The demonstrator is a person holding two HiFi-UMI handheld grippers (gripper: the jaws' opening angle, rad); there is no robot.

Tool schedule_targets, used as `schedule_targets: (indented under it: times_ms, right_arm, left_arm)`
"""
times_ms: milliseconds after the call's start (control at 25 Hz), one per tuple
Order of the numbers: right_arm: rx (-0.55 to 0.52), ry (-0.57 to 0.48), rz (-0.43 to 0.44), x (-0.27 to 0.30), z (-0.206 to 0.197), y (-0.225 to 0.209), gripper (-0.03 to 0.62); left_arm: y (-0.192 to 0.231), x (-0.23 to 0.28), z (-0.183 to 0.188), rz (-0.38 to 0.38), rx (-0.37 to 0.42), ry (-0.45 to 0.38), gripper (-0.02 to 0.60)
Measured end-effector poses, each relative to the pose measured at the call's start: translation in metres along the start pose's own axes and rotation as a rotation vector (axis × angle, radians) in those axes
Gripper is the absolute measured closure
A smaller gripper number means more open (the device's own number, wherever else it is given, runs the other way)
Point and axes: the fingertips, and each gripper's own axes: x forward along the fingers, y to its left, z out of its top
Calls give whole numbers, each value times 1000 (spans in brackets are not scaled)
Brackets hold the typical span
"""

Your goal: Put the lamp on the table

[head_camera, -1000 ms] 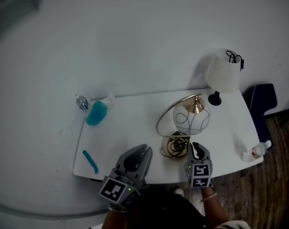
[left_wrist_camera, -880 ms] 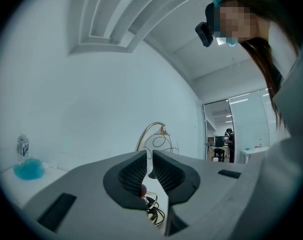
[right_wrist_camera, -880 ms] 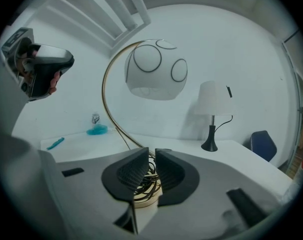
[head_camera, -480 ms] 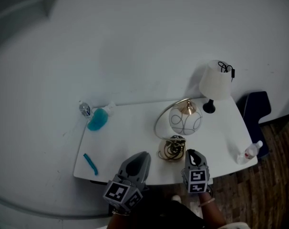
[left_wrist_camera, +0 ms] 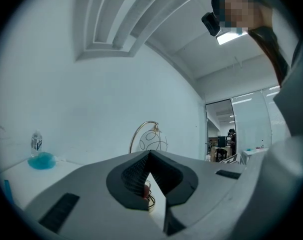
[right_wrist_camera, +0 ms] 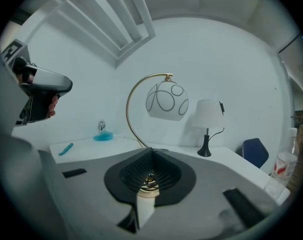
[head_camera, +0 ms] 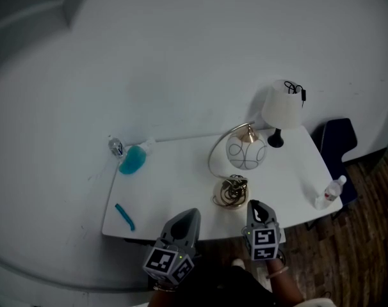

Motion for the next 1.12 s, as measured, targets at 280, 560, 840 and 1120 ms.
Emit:
schedule_targets:
  times_ms: [280, 560, 840, 1120]
  right_arm:
    - [-17, -21, -5, -25, 9, 20, 588]
    - [-40, -32, 5, -44, 15, 35, 591]
    - [-52, -46, 24, -67, 22, 38, 591]
    - [-65, -36, 75, -84, 20, 32, 592]
  left_arm:
    - [-2, -27, -2, -2, -9, -2, 581]
    - [-4, -39, -5, 2, -6, 5, 581]
    - [-9, -39, -11, 19, -20, 7, 581]
    - [-20, -34, -16, 55, -38, 16, 581]
